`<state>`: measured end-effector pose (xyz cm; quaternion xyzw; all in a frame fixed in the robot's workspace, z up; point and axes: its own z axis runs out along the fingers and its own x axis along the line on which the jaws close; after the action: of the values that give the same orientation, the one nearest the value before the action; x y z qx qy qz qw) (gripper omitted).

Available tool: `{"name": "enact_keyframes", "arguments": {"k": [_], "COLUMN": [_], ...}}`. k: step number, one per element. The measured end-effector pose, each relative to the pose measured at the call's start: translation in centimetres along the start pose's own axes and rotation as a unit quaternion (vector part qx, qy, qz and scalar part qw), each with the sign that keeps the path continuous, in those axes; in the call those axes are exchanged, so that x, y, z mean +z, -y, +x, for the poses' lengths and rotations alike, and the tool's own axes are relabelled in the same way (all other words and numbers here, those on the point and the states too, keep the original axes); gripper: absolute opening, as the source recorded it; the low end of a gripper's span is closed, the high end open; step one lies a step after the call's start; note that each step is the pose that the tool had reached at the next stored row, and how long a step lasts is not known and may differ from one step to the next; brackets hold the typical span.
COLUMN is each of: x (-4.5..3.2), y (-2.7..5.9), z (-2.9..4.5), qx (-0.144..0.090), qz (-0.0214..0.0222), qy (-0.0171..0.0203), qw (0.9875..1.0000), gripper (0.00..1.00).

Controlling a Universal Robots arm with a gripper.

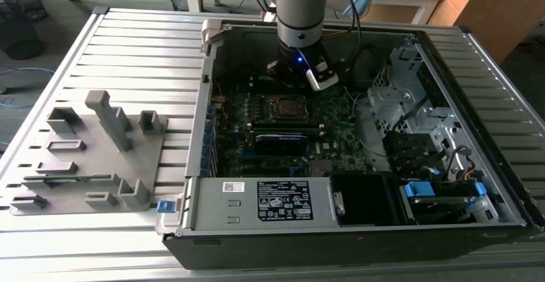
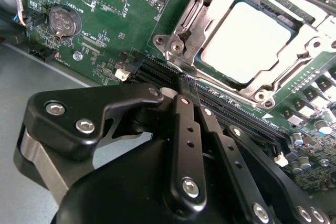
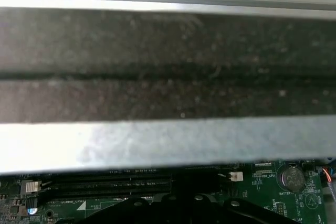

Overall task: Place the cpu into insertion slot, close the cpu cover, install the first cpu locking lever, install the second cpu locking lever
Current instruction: 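Install the first cpu locking lever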

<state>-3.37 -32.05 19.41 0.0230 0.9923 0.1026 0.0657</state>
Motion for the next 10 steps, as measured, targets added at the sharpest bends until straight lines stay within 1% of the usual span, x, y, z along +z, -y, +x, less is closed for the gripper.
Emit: {"name": "enact_keyframes", "arguments": {"k": [10], "x": [-0.02], "y": [0.00], "z": [-0.01], "qx": [0.000], "qz": [-0.0001], "qy": [0.0001], "qw": [1.0000], "gripper": [0.11]}}
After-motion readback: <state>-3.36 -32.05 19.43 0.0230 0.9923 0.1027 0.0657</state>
